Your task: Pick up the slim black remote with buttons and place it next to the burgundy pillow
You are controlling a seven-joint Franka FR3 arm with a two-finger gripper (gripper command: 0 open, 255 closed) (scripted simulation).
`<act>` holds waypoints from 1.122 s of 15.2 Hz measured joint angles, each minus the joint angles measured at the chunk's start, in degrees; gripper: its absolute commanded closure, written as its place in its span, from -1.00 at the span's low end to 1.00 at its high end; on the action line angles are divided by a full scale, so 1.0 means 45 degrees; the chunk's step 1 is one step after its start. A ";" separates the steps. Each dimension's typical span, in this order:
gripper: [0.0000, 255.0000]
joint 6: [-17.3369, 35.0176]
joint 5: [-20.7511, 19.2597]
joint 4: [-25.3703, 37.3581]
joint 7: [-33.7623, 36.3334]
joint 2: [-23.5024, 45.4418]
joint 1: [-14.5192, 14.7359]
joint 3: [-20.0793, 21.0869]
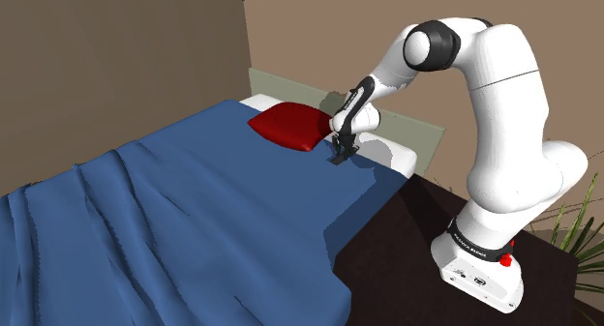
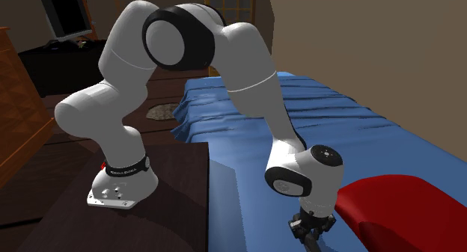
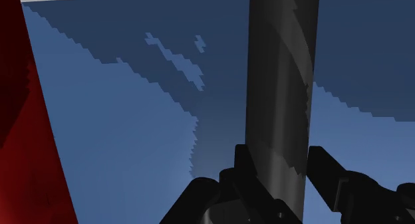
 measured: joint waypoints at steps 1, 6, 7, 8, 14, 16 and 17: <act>1.00 0.0059 0.0003 0.0001 -0.0014 0.0061 -0.0012 0.0006; 1.00 0.0113 0.0003 0.0061 -0.0026 0.0164 -0.0022 0.0011; 1.00 0.0114 0.0003 0.0060 -0.0025 0.0164 -0.0022 0.0011; -1.00 0.0114 0.0003 0.0062 -0.0026 0.0166 -0.0023 0.0011; -1.00 0.0115 0.0004 0.0057 -0.0026 0.0167 -0.0025 0.0010; -1.00 -0.0157 -0.0005 -0.0138 0.0011 -0.0299 0.0002 -0.0009; -1.00 -0.0325 -0.0007 -0.0360 0.0018 -0.0689 0.0002 -0.0016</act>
